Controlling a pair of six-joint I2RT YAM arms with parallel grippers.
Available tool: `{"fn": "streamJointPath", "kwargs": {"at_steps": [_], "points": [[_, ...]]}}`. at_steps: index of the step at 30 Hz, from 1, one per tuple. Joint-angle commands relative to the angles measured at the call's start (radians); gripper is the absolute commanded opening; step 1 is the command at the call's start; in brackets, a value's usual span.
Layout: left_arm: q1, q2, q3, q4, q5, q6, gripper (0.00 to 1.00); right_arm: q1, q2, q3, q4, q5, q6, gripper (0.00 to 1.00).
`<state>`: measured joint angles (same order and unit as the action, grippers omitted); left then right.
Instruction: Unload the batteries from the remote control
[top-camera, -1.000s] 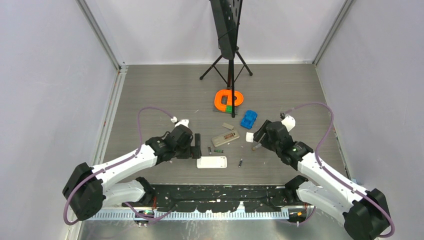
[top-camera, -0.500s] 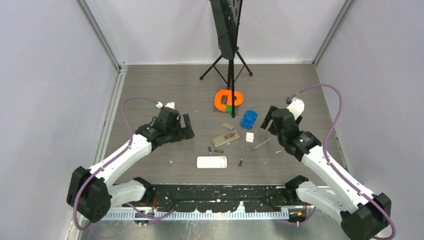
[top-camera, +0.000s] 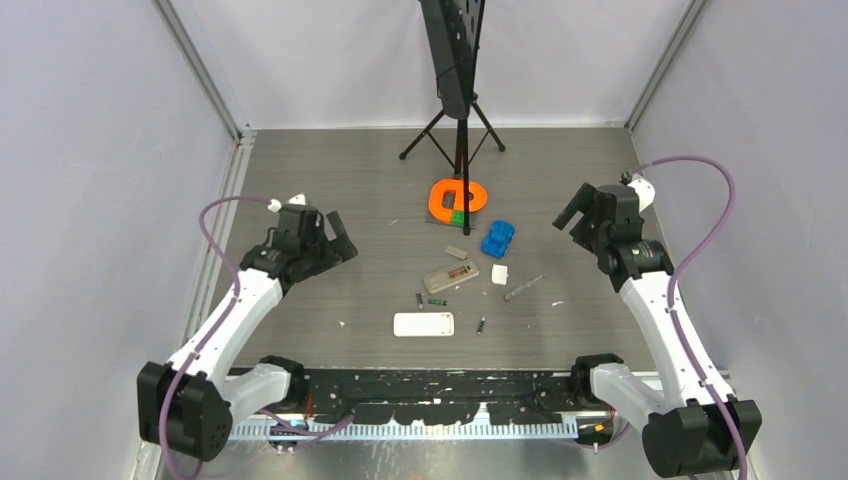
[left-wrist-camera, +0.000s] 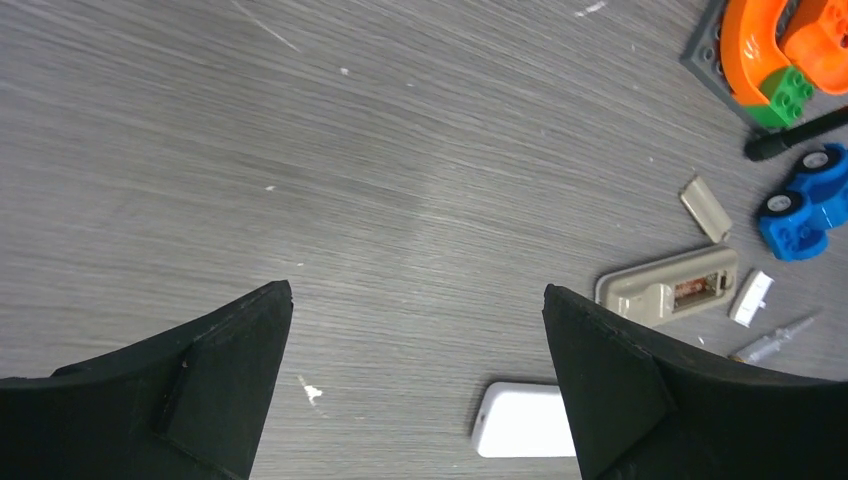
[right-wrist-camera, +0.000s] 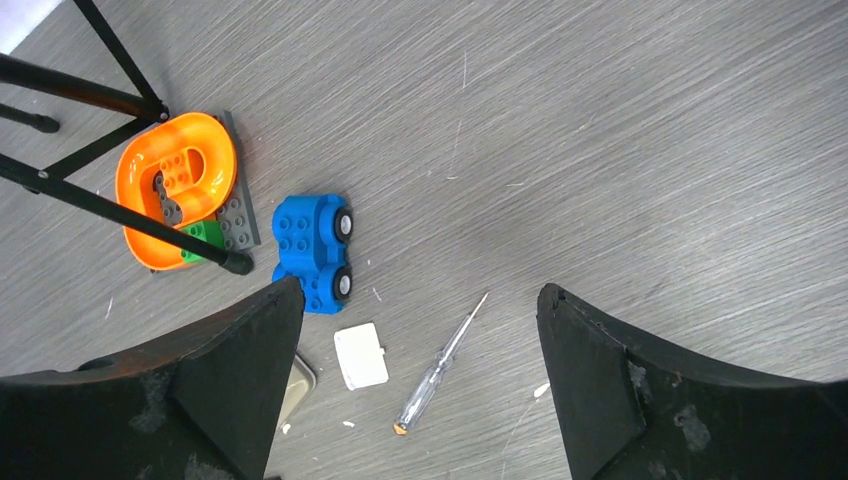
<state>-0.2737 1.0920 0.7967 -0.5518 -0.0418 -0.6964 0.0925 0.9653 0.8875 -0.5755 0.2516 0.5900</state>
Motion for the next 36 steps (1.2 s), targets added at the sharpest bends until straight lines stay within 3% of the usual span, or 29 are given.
{"fn": "streamJointPath", "kwargs": {"at_steps": [1,8,13,22,36], "points": [[0.002,-0.079,0.027,-0.085,-0.176,0.031,1.0,-0.016,0.007,0.097,-0.071,-0.027,-0.044,0.91],[0.002,-0.074,0.047,-0.138,-0.252,0.03,1.0,-0.016,-0.017,0.079,-0.093,-0.01,0.018,0.92],[0.002,-0.104,0.043,-0.132,-0.238,0.055,1.0,-0.016,-0.03,0.019,-0.089,-0.035,0.045,0.92],[0.002,-0.174,0.002,-0.088,-0.219,0.067,1.0,-0.016,-0.099,-0.019,-0.059,0.084,-0.001,0.93],[0.002,-0.177,-0.007,-0.092,-0.215,0.083,1.0,-0.016,-0.123,-0.054,-0.044,0.058,0.0,0.93]]}}
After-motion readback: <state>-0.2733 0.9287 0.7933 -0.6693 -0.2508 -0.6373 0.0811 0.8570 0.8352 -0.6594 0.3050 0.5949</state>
